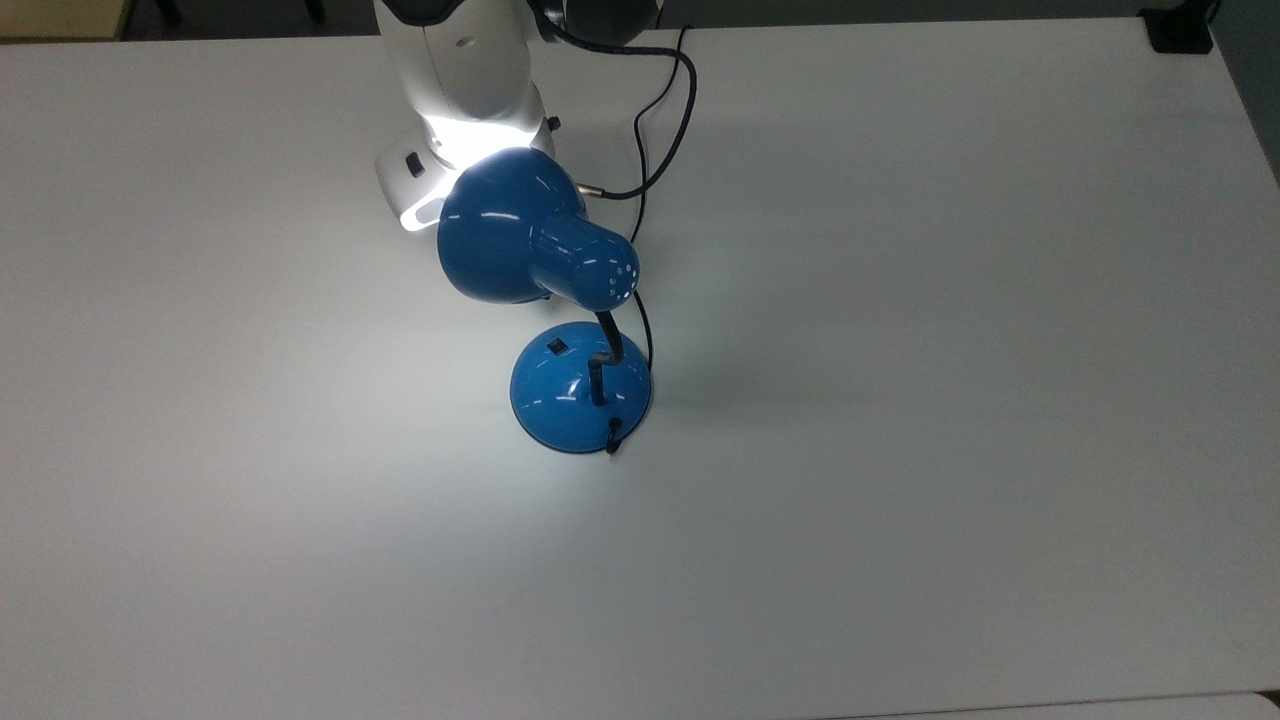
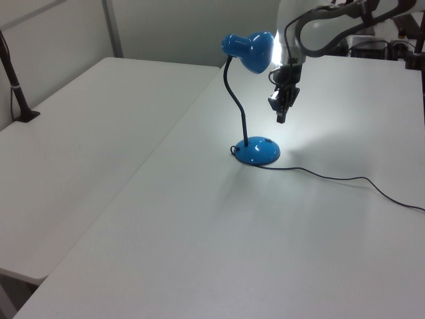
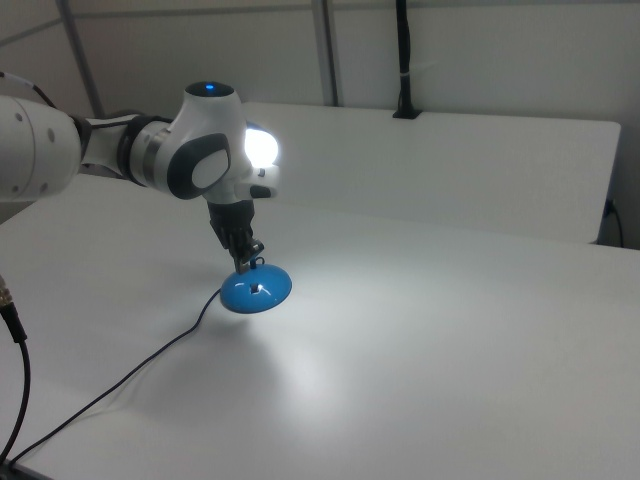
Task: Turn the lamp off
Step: 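Press the gripper down on the base switch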
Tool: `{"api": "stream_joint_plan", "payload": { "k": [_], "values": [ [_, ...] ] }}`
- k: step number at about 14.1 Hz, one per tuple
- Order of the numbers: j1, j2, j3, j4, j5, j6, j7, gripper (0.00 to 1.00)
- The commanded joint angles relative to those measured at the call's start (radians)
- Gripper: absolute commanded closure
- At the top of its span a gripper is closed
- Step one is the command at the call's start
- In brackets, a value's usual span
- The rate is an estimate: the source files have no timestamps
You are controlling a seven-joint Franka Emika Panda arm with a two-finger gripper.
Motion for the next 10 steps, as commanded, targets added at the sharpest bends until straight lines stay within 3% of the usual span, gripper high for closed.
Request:
{"api": "stream_joint_plan", "payload": {
  "k": [1,10],
  "values": [
    [0.022,0.031,-0.005,-0.034,0.024,0.134,0.083,1.00],
    [0.024,0.068,-0.005,-0.076,0.024,0.220,0.106,1.00]
  ]
}}
